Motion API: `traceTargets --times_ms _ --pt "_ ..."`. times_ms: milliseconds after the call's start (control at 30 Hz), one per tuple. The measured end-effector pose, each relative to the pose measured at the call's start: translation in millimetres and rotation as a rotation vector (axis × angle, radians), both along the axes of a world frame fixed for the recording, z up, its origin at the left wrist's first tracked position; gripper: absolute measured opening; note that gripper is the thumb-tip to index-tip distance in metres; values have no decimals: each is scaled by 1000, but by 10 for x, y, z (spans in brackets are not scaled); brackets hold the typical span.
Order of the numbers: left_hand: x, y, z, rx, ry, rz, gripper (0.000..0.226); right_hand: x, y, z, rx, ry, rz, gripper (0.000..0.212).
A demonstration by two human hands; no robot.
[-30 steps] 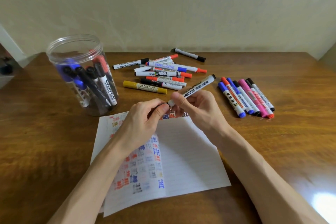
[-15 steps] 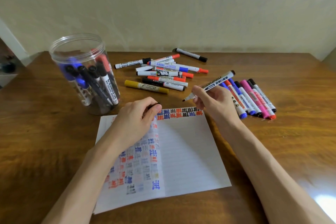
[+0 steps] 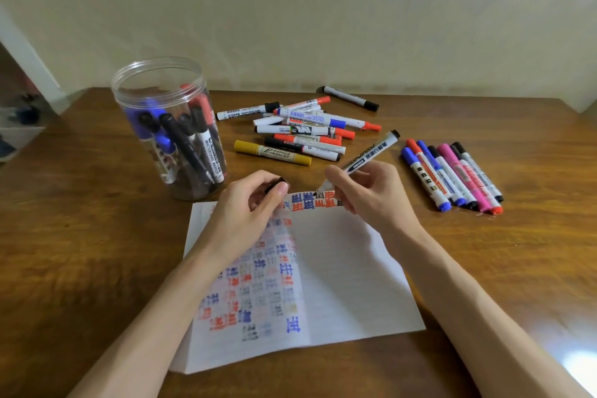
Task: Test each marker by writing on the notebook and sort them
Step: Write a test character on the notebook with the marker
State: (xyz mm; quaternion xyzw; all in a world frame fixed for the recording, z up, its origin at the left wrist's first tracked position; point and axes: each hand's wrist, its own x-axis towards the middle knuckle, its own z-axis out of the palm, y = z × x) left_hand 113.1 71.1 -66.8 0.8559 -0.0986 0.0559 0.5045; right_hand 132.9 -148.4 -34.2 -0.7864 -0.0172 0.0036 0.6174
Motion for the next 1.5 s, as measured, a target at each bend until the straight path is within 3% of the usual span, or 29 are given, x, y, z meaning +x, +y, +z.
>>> traceTargets --times_ms 567,1501 --pt "34 -27 -12 -37 -89 36 22 -96 253 -279 -235 -143 -54 15" --pt "41 -24 -8 -38 -104 20 19 -82 241 -306 -197 -167 -66 15"
